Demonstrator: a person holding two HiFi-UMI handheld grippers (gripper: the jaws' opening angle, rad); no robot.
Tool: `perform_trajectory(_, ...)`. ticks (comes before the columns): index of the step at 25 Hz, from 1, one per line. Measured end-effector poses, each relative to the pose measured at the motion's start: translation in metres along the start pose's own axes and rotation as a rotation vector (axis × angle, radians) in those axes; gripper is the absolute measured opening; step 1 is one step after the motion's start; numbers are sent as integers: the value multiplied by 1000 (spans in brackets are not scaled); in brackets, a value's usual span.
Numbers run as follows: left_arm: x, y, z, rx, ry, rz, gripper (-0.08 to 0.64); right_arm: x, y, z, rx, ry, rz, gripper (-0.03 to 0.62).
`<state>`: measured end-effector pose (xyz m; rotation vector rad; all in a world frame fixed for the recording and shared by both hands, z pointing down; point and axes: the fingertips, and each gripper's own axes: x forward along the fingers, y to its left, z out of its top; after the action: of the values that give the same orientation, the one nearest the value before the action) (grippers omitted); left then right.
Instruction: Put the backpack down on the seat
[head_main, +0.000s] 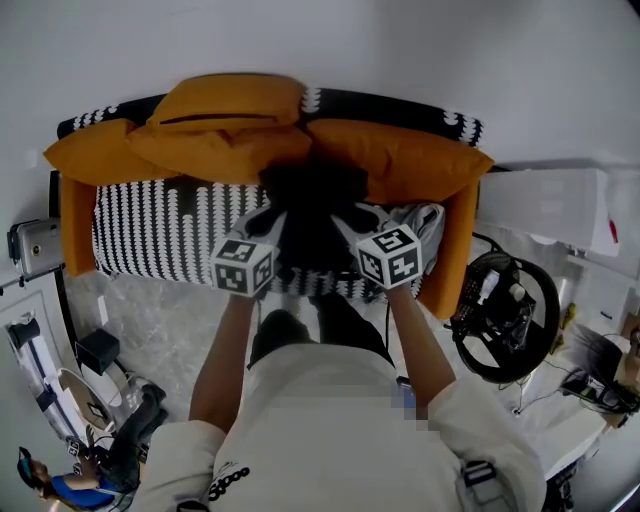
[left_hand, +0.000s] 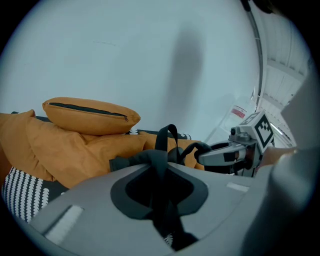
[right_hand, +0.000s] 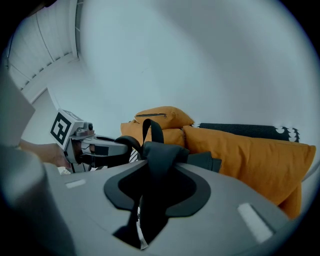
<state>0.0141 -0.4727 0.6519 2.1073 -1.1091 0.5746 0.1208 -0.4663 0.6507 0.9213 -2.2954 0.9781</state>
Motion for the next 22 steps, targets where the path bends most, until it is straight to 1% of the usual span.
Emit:
perform_trajectory(5,17,5,8,-8,8,0,51,10,-16,7,4,11,-7,109)
perform_trajectory(16,60,19,19,0,28,-13,52,27,-62,16,21,45,-40,121)
perform_trajectory(22,67,25,19,-36,28,-13,52,36,-70,14,42,55,-36,130)
